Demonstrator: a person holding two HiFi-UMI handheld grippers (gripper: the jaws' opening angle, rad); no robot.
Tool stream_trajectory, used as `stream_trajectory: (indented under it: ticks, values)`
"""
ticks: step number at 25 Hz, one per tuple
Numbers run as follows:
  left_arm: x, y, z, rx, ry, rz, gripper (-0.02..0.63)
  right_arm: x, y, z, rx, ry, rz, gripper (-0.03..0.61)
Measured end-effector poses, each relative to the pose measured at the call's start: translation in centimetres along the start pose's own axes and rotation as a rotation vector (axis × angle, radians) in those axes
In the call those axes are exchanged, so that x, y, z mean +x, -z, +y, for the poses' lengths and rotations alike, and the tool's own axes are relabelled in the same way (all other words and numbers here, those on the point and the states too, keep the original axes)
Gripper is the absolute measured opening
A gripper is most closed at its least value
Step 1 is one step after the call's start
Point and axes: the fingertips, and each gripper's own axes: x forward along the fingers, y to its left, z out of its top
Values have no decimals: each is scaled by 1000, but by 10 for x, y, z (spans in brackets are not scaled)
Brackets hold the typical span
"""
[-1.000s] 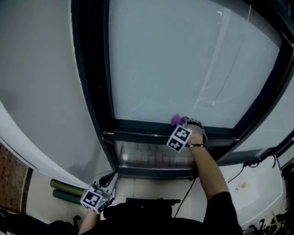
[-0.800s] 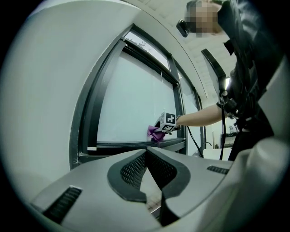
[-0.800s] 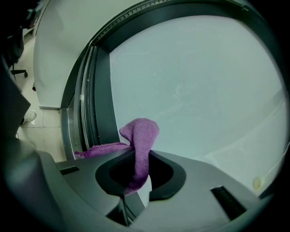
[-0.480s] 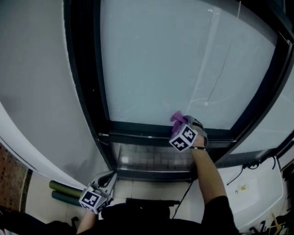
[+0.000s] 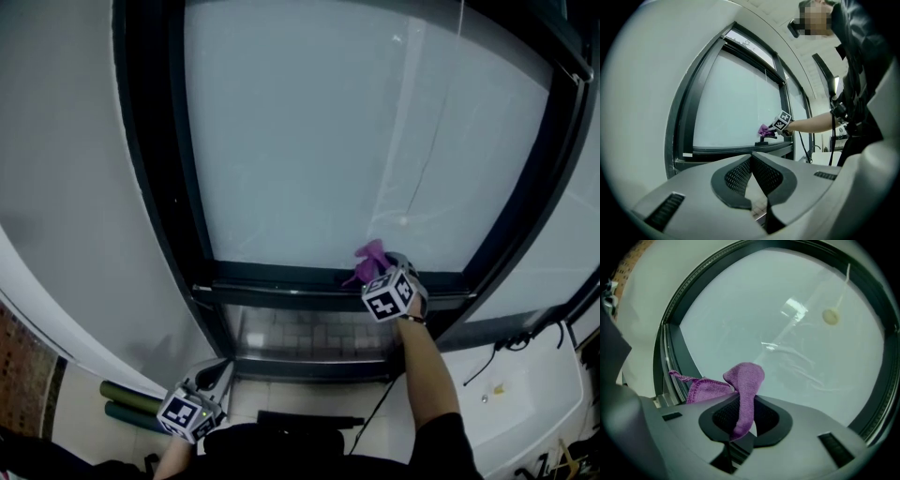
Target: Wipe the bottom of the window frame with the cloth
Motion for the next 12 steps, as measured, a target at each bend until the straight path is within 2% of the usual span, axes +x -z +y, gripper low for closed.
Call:
stream_trajectory:
  ticks: [5,9,12]
  values:
    - [12,-4,-16,18,21,10,2,7,37,-1,180,-73,13,71]
    - [15,-6,-24,3,17,3,2,12,58,6,219,-119,31,71]
    - [18,-6,-29,4,8,5,2,15,59,13,233,-152,5,71]
